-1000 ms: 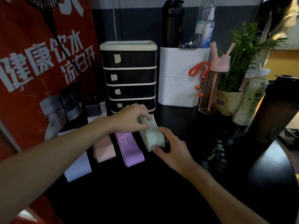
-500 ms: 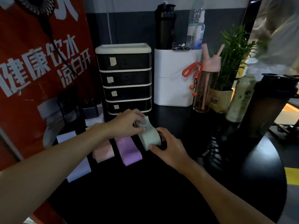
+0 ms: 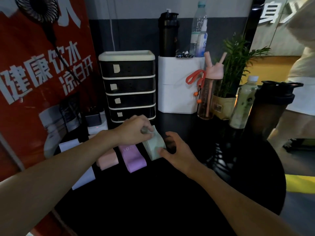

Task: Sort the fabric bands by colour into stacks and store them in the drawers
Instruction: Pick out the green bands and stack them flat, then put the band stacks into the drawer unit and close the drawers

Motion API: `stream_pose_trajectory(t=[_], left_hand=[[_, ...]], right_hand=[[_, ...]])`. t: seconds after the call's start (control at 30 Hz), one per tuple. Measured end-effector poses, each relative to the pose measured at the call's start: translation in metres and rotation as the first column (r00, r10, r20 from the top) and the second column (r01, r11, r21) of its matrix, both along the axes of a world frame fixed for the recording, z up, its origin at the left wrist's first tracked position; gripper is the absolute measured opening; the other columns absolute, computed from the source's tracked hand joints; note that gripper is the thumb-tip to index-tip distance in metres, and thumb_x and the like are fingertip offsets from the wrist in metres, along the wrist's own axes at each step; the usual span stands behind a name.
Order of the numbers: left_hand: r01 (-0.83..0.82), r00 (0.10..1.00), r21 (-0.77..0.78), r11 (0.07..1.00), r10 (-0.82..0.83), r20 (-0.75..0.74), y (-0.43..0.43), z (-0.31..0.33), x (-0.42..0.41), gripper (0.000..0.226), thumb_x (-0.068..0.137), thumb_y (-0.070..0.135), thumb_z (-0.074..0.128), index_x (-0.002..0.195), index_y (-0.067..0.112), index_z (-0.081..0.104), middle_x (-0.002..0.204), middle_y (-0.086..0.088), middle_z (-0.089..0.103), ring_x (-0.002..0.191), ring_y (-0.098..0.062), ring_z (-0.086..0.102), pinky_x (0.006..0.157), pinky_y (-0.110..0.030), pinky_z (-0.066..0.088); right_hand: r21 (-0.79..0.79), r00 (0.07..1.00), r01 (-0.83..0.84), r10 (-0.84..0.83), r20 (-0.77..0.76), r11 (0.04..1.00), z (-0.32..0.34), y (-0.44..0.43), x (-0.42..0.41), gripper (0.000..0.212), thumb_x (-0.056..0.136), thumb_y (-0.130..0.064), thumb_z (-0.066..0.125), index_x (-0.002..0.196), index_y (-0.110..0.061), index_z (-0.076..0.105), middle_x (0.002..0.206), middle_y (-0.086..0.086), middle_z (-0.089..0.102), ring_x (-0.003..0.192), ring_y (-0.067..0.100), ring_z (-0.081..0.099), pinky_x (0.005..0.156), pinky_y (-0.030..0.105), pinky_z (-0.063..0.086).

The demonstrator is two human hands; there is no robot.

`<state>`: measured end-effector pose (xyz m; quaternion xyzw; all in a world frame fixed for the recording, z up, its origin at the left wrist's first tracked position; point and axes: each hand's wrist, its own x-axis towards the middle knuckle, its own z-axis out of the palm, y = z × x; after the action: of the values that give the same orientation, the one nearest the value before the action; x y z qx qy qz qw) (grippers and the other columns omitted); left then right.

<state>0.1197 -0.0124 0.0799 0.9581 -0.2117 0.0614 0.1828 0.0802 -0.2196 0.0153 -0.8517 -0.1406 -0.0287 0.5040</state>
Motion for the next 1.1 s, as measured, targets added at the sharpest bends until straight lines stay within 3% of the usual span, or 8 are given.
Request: stream_pose_trajectory(t=[0.17,0.27,0.37,0.47,0.77,0.9,1.03,1.1], left_hand=[[-0.021,1.000,0.005,1.000,0.021,-0.023,-0.001,0.006,-0.008,0.046,0.075,0.060,0.055,0.106,0.030,0.073,0.121,0.012,0.057,0.115,-0.015,0.049,0.105,-0.045,0.040],[-0.048,0.999,-0.070,0.996,0.048,-0.014,0.001,0.012,-0.009,0.050,0.074,0.062,0.055,0.107,0.029,0.070,0.118,0.010,0.058,0.113,-0.014,0.053,0.102,-0.037,0.044],[-0.106,0.993,-0.218,0.970,0.116,0.034,0.007,0.020,-0.005,0.031,0.084,0.041,0.070,0.111,0.025,0.069,0.114,0.007,0.062,0.110,-0.013,0.057,0.095,-0.031,0.047],[-0.180,0.975,-0.307,0.934,0.212,0.072,0.019,0.029,0.002,0.036,0.087,0.031,0.073,0.120,0.020,0.064,0.118,0.001,0.062,0.109,-0.015,0.057,0.093,-0.031,0.047],[-0.369,0.875,-0.644,0.670,0.484,0.003,0.063,0.046,0.051,0.070,0.080,0.033,0.080,0.135,0.018,0.040,0.132,-0.004,0.044,0.114,-0.017,0.052,0.100,-0.032,0.047],[-0.418,0.831,-0.693,0.588,0.555,-0.030,0.075,0.052,0.074,0.085,0.080,0.031,0.080,0.143,0.014,0.026,0.139,-0.009,0.032,0.115,-0.016,0.041,0.094,-0.024,0.038],[-0.420,0.834,-0.728,0.542,0.546,-0.075,0.085,0.053,0.097,0.102,0.080,0.029,0.081,0.153,0.017,0.011,0.150,-0.011,0.027,0.135,-0.023,0.036,0.097,-0.025,0.034],[-0.404,0.848,-0.742,0.535,0.524,-0.084,0.091,0.050,0.107,0.108,0.078,0.027,0.083,0.154,0.020,0.007,0.151,-0.009,0.030,0.137,-0.023,0.037,0.102,-0.027,0.034]], right_hand=[[-0.038,0.999,0.015,-0.013,0.043,0.999,0.011,-0.003,-0.001,0.067,0.081,-0.041,0.073,0.139,-0.028,0.043,0.116,-0.011,0.055,0.104,0.008,0.056,0.099,0.035,0.048],[-0.025,0.997,0.026,-0.025,0.072,0.999,0.022,-0.004,0.003,0.063,0.081,-0.041,0.074,0.136,-0.027,0.045,0.115,-0.009,0.055,0.101,0.009,0.056,0.095,0.032,0.049],[0.028,0.995,0.028,-0.031,0.093,0.999,0.039,-0.001,0.015,0.060,0.082,-0.033,0.075,0.134,-0.021,0.048,0.113,-0.003,0.055,0.097,0.011,0.056,0.086,0.023,0.048],[0.068,0.994,0.031,-0.038,0.098,0.997,0.058,0.007,0.035,0.057,0.082,-0.031,0.075,0.132,-0.020,0.049,0.112,-0.001,0.056,0.099,0.014,0.057,0.082,0.021,0.047],[0.088,0.992,0.006,-0.016,0.123,0.996,0.110,0.051,0.126,0.059,0.083,-0.038,0.072,0.134,-0.022,0.047,0.118,0.001,0.053,0.107,0.018,0.058,0.093,0.036,0.052],[0.057,0.995,-0.006,0.001,0.096,0.998,0.118,0.070,0.166,0.082,0.067,-0.054,0.076,0.135,-0.026,0.039,0.130,0.003,0.052,0.117,0.019,0.056,0.100,0.039,0.049],[0.150,0.997,-0.031,0.020,0.077,0.988,0.121,0.079,0.197,0.075,0.076,-0.033,0.081,0.133,-0.026,0.033,0.128,-0.003,0.051,0.112,0.013,0.055,0.088,0.028,0.047],[0.158,0.996,-0.057,0.045,0.074,0.986,0.120,0.082,0.208,0.082,0.074,-0.033,0.082,0.137,-0.028,0.030,0.131,-0.005,0.051,0.115,0.014,0.054,0.089,0.029,0.046]])
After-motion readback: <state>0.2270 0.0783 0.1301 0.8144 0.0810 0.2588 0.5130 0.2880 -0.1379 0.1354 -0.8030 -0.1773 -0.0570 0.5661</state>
